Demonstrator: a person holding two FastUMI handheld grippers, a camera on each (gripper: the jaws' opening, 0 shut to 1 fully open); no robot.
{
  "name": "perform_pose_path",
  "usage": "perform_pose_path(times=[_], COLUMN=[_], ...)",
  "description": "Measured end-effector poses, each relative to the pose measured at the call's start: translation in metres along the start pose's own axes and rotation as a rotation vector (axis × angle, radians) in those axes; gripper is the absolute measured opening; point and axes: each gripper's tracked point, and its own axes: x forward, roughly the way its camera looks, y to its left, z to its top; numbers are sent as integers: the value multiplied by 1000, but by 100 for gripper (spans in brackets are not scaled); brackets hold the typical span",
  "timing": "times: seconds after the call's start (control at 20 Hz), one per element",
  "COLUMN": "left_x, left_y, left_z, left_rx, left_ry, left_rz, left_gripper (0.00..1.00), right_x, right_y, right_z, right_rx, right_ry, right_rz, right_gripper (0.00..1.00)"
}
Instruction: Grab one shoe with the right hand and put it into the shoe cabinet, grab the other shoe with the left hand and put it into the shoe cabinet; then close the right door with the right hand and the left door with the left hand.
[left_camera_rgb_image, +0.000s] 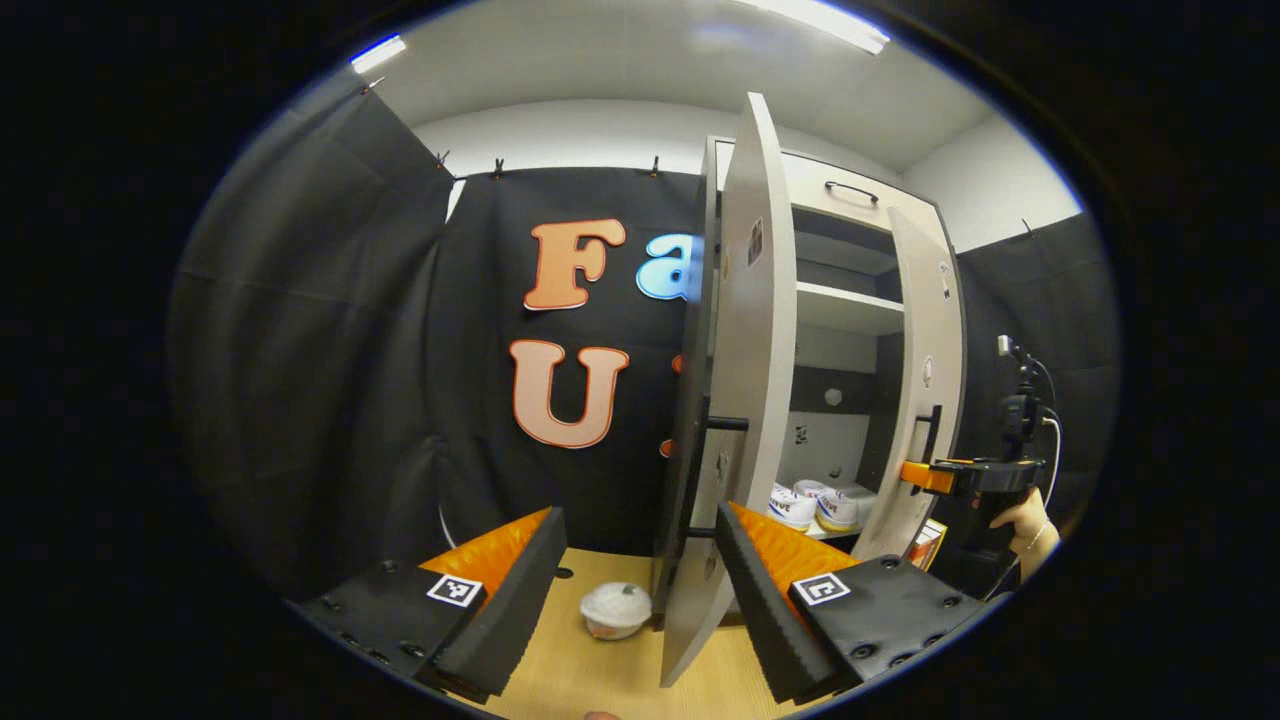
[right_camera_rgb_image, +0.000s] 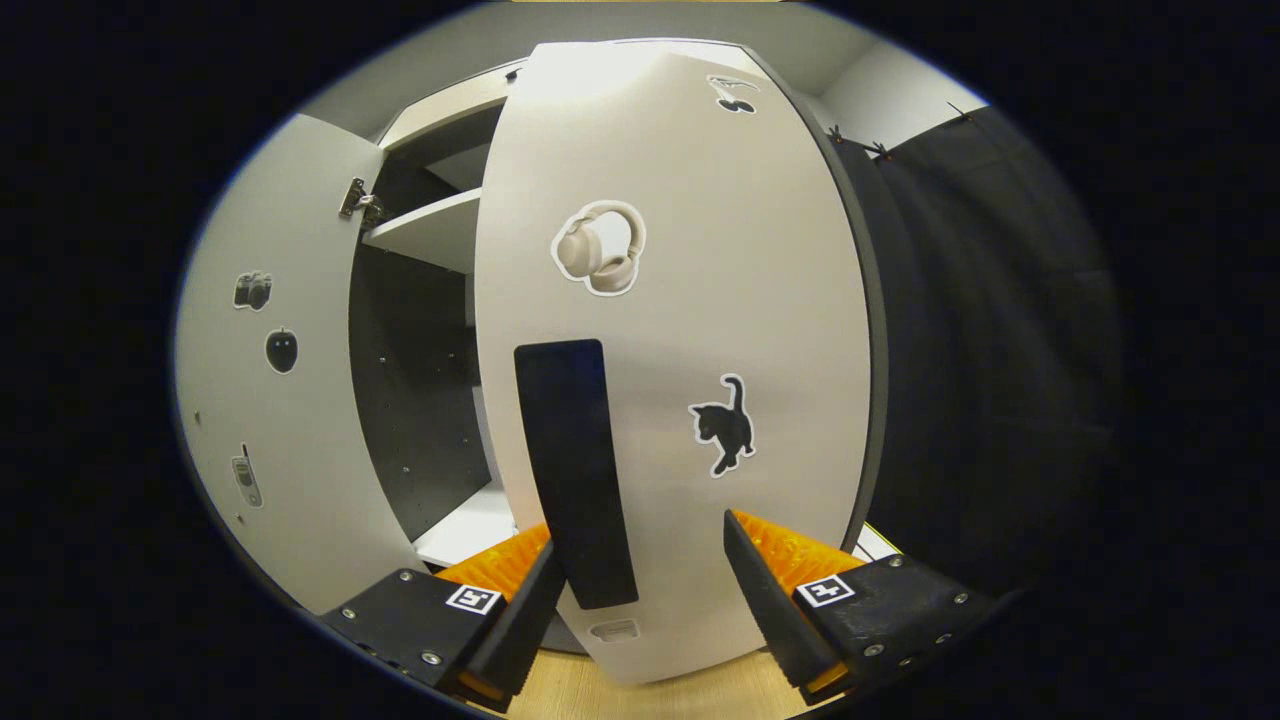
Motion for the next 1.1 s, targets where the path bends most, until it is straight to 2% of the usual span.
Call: perform_pose_path(times=[0.05,0.1,0.2,0.75,0.9,0.95,1.1], left_x=[2,4,9,42,48,49,47], left_y=[2,4,6,-4,0,-2,-11], left_z=[-1,-1,-5,-7,-10,-11,-15], left_rx=[6,8,21,6,6,-18,-81], left_ry=[-11,-12,-9,3,11,11,22], left_rz=[-2,-6,-4,-73,-57,-62,-92], left_gripper=[99,94,97,94,96,94,98], right_x=[6,9,12,13,-6,-14,-40], right_y=[2,4,6,7,9,7,2], right_z=[1,-1,-1,1,10,14,27], right_rx=[-3,-3,-5,-15,-27,-36,-54], right_ry=[1,3,8,15,-15,-24,-61], right_rz=[-7,-14,-26,-57,-40,-42,-48], right_gripper=[92,92,92,92,92,92,92])
